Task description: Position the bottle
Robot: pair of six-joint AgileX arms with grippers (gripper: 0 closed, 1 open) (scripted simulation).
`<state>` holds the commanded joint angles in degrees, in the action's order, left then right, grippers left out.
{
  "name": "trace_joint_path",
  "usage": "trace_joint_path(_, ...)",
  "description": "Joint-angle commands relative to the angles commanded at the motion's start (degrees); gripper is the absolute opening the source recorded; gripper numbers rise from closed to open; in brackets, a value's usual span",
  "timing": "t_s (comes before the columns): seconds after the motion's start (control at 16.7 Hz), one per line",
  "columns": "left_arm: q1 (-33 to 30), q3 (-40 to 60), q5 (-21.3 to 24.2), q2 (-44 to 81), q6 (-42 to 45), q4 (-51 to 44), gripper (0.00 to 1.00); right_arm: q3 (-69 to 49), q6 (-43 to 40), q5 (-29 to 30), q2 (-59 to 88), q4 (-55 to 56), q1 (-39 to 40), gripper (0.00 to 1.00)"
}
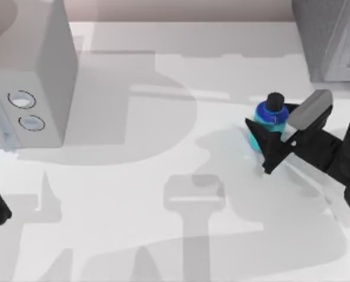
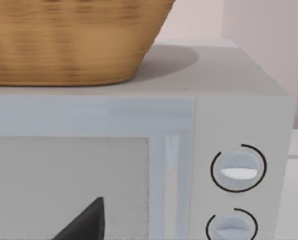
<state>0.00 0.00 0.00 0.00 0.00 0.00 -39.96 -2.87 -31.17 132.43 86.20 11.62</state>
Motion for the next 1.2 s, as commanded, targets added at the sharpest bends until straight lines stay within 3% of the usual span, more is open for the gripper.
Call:
trace_joint_path(0.54, 0.0, 0.0, 0.0, 0.0, 0.0, 0.0, 1.0, -1.5, -2.8, -2.4, -0.2, -3.6, -2.8, 0.0)
trace_joint_path(0.84, 0.0, 0.0, 0.0, 0.0, 0.0, 0.0, 1.0, -7.1, -15.0, -12.7, -0.6, -20.8, -13.9, 0.0)
trace_joint_path(1.2, 0.0, 0.0, 0.0, 0.0, 0.0, 0.0, 1.0, -15.6, -35.3, -29.8, -2.6, -52.4, -32.9, 0.0)
